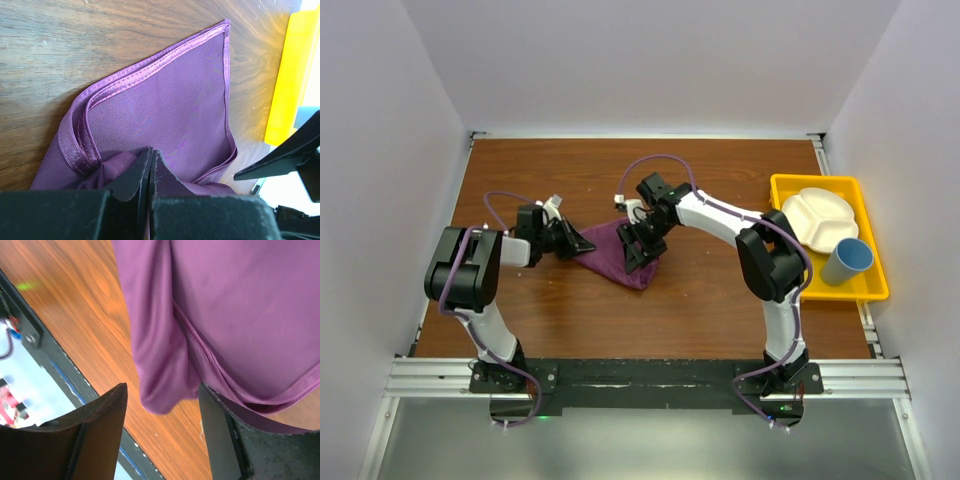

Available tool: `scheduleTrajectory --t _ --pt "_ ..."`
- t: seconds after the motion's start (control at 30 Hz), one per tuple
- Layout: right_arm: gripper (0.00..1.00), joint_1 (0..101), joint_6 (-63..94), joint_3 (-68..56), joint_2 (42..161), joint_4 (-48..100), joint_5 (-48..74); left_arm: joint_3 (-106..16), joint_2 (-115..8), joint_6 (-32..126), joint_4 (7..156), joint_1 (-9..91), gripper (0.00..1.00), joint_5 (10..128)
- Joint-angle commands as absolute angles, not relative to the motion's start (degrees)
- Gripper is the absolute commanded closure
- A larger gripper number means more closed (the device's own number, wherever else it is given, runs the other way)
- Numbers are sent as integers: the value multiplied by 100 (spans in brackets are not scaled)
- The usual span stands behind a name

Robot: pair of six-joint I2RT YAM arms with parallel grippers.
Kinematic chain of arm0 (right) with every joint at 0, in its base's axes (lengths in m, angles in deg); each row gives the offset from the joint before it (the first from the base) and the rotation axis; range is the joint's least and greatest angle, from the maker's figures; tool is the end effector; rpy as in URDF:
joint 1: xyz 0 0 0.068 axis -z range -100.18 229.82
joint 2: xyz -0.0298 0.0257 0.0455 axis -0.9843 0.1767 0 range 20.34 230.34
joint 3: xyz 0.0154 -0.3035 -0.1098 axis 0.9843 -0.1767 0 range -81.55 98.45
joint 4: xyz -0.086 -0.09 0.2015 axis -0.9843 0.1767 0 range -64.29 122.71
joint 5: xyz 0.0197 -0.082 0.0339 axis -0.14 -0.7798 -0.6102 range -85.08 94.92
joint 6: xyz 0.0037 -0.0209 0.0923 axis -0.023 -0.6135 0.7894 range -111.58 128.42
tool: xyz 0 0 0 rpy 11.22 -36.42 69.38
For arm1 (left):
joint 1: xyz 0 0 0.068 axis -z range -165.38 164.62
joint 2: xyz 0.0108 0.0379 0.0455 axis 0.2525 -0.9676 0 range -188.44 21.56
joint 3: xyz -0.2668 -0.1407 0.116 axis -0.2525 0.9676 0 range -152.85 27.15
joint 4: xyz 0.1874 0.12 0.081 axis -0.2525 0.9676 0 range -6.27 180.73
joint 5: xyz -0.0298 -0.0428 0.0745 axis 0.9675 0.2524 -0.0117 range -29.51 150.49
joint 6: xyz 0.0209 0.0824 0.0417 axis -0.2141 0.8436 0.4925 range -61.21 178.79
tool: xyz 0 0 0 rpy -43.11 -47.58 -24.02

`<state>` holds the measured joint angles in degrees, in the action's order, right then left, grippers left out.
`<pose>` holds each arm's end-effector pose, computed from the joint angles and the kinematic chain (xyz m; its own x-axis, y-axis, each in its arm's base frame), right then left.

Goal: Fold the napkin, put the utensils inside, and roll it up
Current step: Roll the napkin with the utensil

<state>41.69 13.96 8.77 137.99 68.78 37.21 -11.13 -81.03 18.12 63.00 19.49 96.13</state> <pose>0.3157 0.3059 0.2083 -0.8016 -0.5254 -0.2854 -0.5883 0.6079 0.5332 0.3361 -0.0786 0.1518 -0.8399 -0.4601 -0.2878 -0.0763 0.6252 -0.7768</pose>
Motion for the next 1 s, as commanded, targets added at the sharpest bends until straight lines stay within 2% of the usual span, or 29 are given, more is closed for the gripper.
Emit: scheduleTrajectory --t 0.0,0.1,0.17,0.27,0.3,0.33,0.4,0.43,0.67,0.77,0.8,0.87,0.9,0.97 --pt "39 4150 1132 467 13575 6597 3594 -1003 -8426 2328 6791 1858 100 8994" --pt "40 4141 1150 406 13609 6526 3568 -1011 -8461 2337 6809 1840 100 9029" --pt "46 4142 1114 441 13706 6578 3603 -1020 -8453 2337 6826 1840 100 9038" --pt "65 4159 1255 449 13803 6552 3324 -1038 -8426 2354 6888 1805 100 9046" --pt "80 4176 1316 450 13829 6561 3165 -1046 -8426 2363 6923 1788 100 9064" --pt "87 4185 1447 423 13838 6535 3042 -1055 -8426 2381 6932 1779 100 9073" --pt "99 4247 1562 353 13829 6465 2813 -1082 -8435 2390 6984 1779 100 9073" --pt "100 4264 1650 283 13855 6464 2751 -1090 -8453 2381 7002 1779 100 9081" --pt "100 4300 1730 133 13900 6534 2083 -1126 -8497 2311 7046 1761 100 9073" --pt "83 4274 1659 405 13769 6736 2021 -1169 -8523 2311 7116 1752 100 9082" --pt "72 4265 1642 466 13698 6772 2030 -1187 -8532 2311 7160 1752 100 9082" --pt "59 4090 1493 695 13523 6929 1793 -1231 -8541 2302 7213 1752 100 9090" --pt "49 4010 1388 791 13365 6991 1732 -1248 -8541 2293 7265 1752 100 9099" --pt "42 3704 1063 1055 13241 7123 1468 -1284 -8541 2232 7318 1752 100 9125"
